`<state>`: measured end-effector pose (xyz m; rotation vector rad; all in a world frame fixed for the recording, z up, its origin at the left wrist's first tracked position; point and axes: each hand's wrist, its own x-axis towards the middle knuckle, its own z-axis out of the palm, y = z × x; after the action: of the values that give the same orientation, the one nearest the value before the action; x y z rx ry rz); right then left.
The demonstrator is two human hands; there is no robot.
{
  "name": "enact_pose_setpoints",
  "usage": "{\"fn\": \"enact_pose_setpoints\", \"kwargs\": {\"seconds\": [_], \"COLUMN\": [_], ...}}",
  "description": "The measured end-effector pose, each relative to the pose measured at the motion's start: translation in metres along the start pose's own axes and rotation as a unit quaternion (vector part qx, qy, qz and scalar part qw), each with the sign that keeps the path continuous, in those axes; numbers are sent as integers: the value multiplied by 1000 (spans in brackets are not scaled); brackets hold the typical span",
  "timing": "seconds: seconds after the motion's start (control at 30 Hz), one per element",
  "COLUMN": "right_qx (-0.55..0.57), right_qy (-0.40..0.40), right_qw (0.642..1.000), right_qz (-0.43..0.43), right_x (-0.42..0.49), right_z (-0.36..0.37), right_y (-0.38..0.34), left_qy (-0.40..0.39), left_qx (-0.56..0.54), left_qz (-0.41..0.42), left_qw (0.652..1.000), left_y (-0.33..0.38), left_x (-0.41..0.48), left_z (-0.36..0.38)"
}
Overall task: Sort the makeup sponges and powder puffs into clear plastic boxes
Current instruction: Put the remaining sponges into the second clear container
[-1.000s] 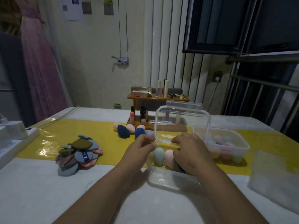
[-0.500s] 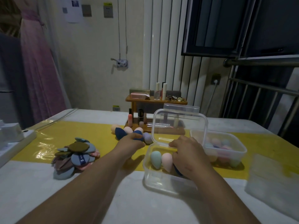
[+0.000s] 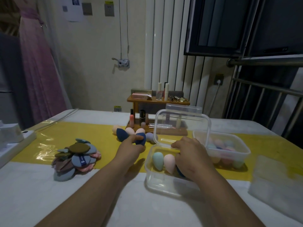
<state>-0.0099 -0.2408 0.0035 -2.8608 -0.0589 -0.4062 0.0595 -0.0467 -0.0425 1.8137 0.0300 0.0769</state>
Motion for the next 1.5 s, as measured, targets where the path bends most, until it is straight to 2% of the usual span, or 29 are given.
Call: {"fn": "enact_pose_setpoints", "kwargs": {"seconds": [0.1, 0.2, 0.33, 0.43, 0.53, 0.63, 0.77, 0.87, 0.97, 1.13, 1.33, 1.5], "right_qx": [-2, 4, 4, 24, 153, 308, 374, 379, 370, 287, 192, 165], "right_qy": [-3, 0, 3, 17, 72, 55, 42, 42, 22, -43, -95, -90], "right_qw": [1000, 1000, 1000, 1000, 985, 949, 925, 924, 928, 955, 974, 980], "right_qz": [0, 4, -4, -6, -27, -50, -58, -42, -29, -57, -71, -70], "right_x": [0, -1, -1, -2, -3, -6, -7, -7, -7, -7, -6, -4], "right_z": [-1, -1, -1, 0, 2, 1, 0, -1, -1, 1, 2, 4], "right_y": [0, 0, 1, 3, 3, 2, 2, 2, 3, -1, -3, -5], "left_qy": [-5, 22, 67, 38, -13, -44, -51, -70, -35, -52, -45, -41], "left_qx": [-27, -57, -97, -90, -61, -21, 5, -19, -73, -91, -120, -95], "left_qz": [2, 19, 105, 153, 187, 202, 210, 172, 103, 22, 1, 14], "left_qw": [1000, 998, 987, 983, 980, 978, 976, 982, 991, 994, 992, 995], "left_y": [6, 17, 23, 25, 26, 26, 25, 24, 24, 20, 17, 18], "left_x": [-11, -22, -41, -54, -61, -64, -62, -61, -57, -52, -51, -50], "left_z": [-3, -7, -7, 2, 11, 16, 14, 11, 10, 12, 13, 13]}}
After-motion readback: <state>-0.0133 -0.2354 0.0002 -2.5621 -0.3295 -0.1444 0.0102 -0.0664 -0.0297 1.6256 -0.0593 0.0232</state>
